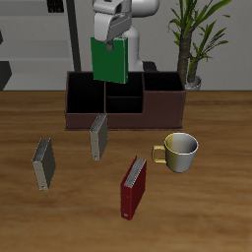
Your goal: Place the green book into the back desk caddy's front compartment and place the left yellow book into the back desk caddy's right compartment and place the red book into the back desk caddy's right compartment
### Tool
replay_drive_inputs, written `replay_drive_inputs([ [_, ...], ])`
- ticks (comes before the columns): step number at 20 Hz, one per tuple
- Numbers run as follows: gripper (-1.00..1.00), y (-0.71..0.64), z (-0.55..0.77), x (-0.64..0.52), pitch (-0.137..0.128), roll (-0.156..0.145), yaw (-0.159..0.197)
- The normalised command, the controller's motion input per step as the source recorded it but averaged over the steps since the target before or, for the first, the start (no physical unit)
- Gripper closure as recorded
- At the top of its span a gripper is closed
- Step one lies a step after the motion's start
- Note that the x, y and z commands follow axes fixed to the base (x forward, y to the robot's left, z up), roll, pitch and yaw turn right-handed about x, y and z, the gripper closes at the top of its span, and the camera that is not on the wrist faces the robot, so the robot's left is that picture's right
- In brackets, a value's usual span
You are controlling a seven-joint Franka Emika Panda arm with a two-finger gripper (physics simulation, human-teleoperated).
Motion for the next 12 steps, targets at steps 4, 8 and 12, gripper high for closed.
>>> replay_drive_inputs([
  [4, 1.0, -0.08, -0.15, -0.18, -0.01, 0.001, 0.184],
  [8, 1.0, -0.07, -0.15, -0.22, -0.059, 0.023, 0.267],
  [12, 1.0, -0.02, 0.0, -0.13, 0.021, 0.0, 0.144],
])
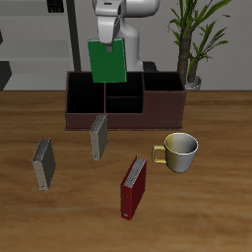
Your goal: Place the green book into the back desk caddy's front compartment and place the left yellow book into the back desk caddy's right compartment and place the red book into the back desk caddy's right compartment
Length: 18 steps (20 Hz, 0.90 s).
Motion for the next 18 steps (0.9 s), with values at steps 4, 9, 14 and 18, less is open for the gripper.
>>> replay_drive_inputs([
  [4, 1.0, -0.04, -0.06, -0.03, 0.045, -0.02, 0.13],
  [9, 1.0, 0.04, 0.0, 0.0, 0.029, -0.013, -0.005],
  [14, 1.0, 0.04, 0.0, 0.09, 0.008, -0.024, -0.005],
  [18, 1.0, 0.14, 0.0, 0.12, -0.003, -0.007, 0.035],
])
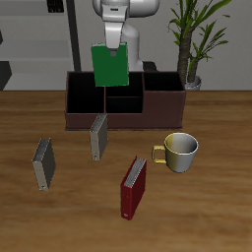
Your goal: Place the green book into the back desk caddy's front compartment and place the left yellow book into the back desk caddy's right compartment and place the red book into the back desk caddy's right compartment
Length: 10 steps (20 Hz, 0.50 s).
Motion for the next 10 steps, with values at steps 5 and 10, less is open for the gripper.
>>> replay_drive_inputs([
  [5, 1.0, 0.13, -0.05, -0.01, 0.02, 0.043, -0.041],
  [10, 1.0, 0.23, -0.18, -0.1, 0.054, 0.055, 0.004],
])
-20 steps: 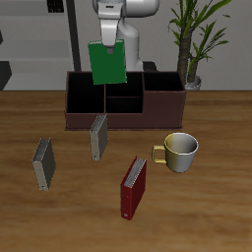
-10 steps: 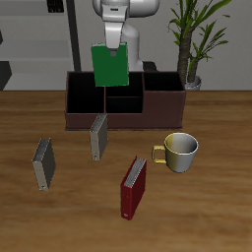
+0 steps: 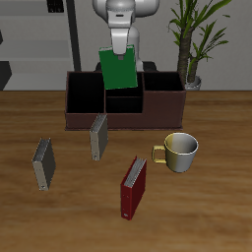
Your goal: Place the green book into the back desk caddy's front compartment and place the left yellow book into the back desk caddy's right compartment and place the red book into the back desk caddy's right compartment
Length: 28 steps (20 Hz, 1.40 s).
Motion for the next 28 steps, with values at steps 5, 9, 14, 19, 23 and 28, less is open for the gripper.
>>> replay_drive_inputs([
  [5, 1.0, 0.05, -0.11, -0.04, 0.028, 0.025, 0.037],
  [9, 1.0, -0.13, -0.14, 0.1, 0.046, -0.027, -0.006],
  [14, 1.0, -0.02, -0.13, 0.02, 0.039, -0.013, -0.016],
  [19, 1.0, 0.0, -0.13, 0.06, 0.03, -0.009, 0.016],
  [23, 1.0, 0.02, -0.18, 0.1, 0.042, -0.01, 0.03],
  [28, 1.0, 0.0, -0.2, 0.02, 0.032, 0.001, 0.044],
])
